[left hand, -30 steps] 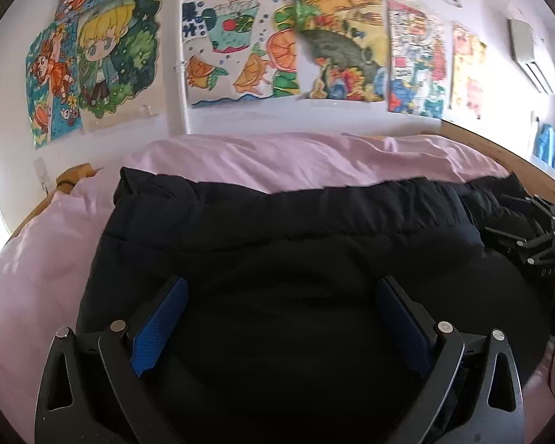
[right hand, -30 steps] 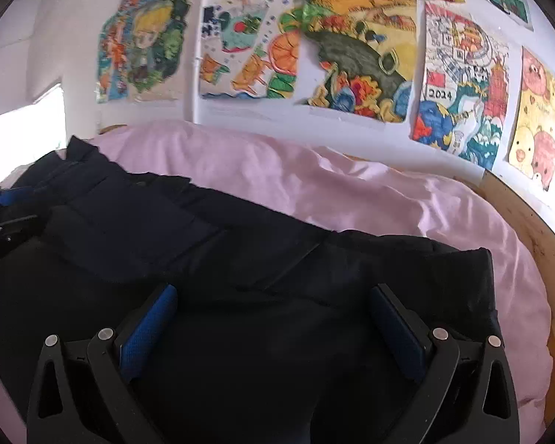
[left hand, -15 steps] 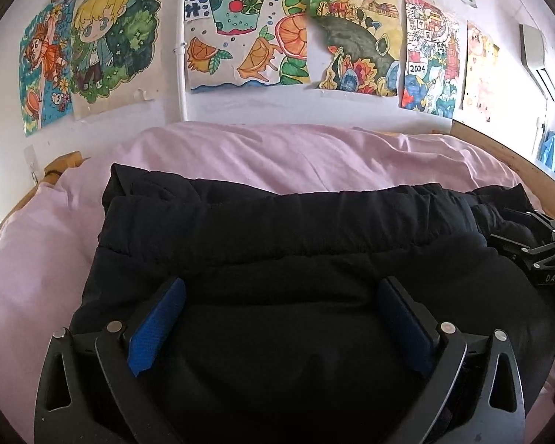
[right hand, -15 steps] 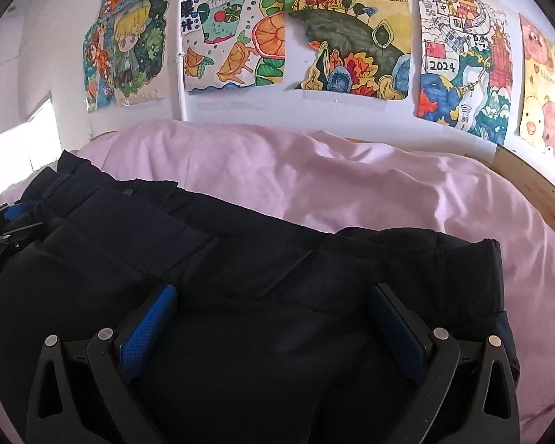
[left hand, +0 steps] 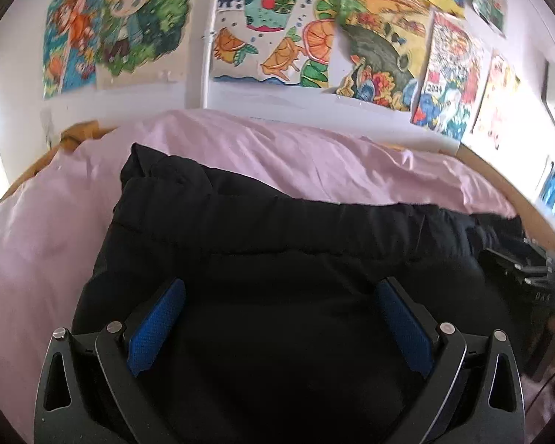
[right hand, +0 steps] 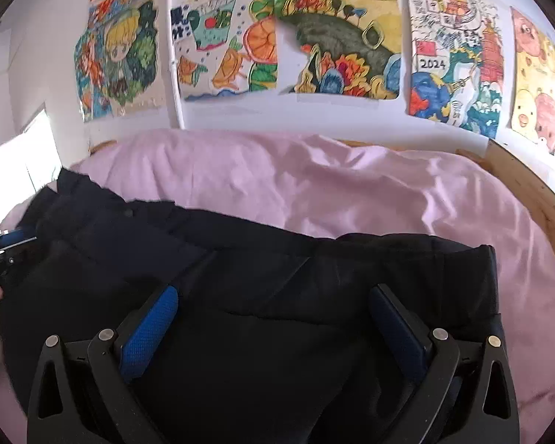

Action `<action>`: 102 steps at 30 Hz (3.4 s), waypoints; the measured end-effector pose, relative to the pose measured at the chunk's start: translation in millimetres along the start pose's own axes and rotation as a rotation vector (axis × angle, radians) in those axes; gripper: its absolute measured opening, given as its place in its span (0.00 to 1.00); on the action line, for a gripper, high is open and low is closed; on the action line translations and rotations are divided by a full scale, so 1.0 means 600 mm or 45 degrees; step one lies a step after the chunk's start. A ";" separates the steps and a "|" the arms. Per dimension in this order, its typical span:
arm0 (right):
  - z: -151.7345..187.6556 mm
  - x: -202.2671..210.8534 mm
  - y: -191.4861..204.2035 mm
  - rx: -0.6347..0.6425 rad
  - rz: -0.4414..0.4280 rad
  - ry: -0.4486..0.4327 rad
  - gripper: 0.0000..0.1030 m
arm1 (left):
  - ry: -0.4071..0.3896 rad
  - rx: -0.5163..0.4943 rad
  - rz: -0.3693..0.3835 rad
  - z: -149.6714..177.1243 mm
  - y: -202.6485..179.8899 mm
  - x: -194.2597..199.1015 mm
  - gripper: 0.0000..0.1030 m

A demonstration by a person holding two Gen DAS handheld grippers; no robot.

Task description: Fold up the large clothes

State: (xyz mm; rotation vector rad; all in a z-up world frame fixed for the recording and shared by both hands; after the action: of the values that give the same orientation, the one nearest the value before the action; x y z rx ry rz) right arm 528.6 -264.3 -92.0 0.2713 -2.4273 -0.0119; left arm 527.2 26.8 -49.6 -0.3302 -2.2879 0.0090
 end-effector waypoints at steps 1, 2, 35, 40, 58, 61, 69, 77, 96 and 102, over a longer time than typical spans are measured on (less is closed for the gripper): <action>-0.002 0.007 0.001 -0.016 -0.015 -0.002 1.00 | 0.003 0.013 -0.004 -0.004 -0.001 0.007 0.99; -0.004 0.015 0.003 -0.034 -0.035 -0.003 1.00 | 0.002 0.023 -0.019 -0.006 -0.003 0.017 0.99; 0.062 0.412 0.094 -0.137 -0.037 -0.300 1.00 | -0.256 0.041 -0.122 0.052 -0.165 0.398 0.99; 0.099 0.457 0.107 -0.173 -0.036 -0.283 1.00 | -0.281 0.000 -0.179 0.111 -0.194 0.450 0.99; 0.217 0.547 0.195 -0.129 0.069 -0.363 1.00 | -0.297 -0.074 -0.265 0.272 -0.220 0.489 0.99; 0.240 0.536 0.208 -0.122 0.079 -0.343 1.00 | -0.261 -0.092 -0.250 0.287 -0.219 0.474 0.99; 0.285 0.507 0.226 -0.061 0.127 -0.316 1.00 | -0.212 -0.035 -0.279 0.322 -0.178 0.430 0.99; 0.325 0.452 0.227 -0.110 0.075 -0.136 1.00 | -0.156 0.060 -0.364 0.365 -0.126 0.409 0.99; 0.344 0.444 0.227 -0.158 0.140 -0.138 1.00 | -0.135 0.027 -0.348 0.389 -0.122 0.405 0.99; 0.343 0.448 0.235 -0.118 0.161 -0.176 1.00 | -0.145 0.023 -0.349 0.388 -0.125 0.407 0.99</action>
State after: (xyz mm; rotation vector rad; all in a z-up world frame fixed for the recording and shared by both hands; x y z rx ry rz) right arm 169.6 -192.4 -66.4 0.0766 -2.5685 -0.0895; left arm 182.7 35.7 -20.4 -0.0047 -2.4267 -0.0935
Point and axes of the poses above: each gripper's, at about its wrist camera, not at the fingertips, and x roughly against the way its jaws point, y to its left, z to its underside, the point moved 2 cm from there along -x, roughly the way its jaws point, and after that the axes turned 6 degrees about y, right-handed, at the moved point
